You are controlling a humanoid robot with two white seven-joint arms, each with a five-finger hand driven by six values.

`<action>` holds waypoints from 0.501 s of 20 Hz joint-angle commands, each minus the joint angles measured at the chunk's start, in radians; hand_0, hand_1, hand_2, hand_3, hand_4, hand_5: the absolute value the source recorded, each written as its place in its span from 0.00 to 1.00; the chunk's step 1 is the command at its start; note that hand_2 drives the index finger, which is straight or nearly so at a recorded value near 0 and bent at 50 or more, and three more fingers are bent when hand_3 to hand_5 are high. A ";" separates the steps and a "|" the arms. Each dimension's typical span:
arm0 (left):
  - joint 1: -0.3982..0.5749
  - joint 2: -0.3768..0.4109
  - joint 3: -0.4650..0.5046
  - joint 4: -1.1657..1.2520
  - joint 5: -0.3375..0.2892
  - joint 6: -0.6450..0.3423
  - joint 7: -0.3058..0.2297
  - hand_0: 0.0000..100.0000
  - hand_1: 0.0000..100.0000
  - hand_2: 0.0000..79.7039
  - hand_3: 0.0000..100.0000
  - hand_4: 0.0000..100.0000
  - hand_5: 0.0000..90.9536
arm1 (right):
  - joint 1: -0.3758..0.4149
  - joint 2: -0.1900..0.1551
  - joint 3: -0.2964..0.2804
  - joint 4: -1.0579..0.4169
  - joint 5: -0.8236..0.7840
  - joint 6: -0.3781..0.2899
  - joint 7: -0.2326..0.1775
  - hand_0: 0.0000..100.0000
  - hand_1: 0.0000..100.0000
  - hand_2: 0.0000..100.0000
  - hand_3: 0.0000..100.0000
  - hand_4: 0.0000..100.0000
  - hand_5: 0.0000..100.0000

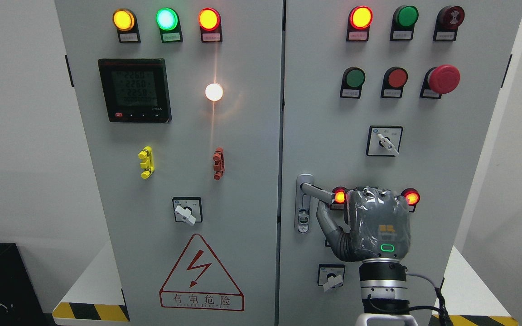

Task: Release door handle

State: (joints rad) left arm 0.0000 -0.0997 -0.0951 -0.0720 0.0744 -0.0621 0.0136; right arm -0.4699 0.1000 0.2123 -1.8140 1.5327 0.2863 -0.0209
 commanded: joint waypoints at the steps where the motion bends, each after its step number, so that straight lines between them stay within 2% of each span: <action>1: 0.017 0.000 0.000 0.000 -0.001 -0.001 0.000 0.12 0.56 0.00 0.00 0.00 0.00 | -0.001 0.000 -0.001 -0.001 0.000 0.001 0.001 0.52 0.26 0.97 1.00 1.00 1.00; 10: 0.017 0.000 0.000 0.000 0.001 -0.001 0.000 0.12 0.56 0.00 0.00 0.00 0.00 | 0.007 0.000 -0.001 -0.010 -0.002 -0.003 -0.001 0.52 0.26 0.96 1.00 1.00 1.00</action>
State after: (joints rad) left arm 0.0000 -0.0997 -0.0951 -0.0720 0.0744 -0.0621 0.0136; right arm -0.4696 0.0998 0.2117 -1.8160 1.5319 0.2851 -0.0240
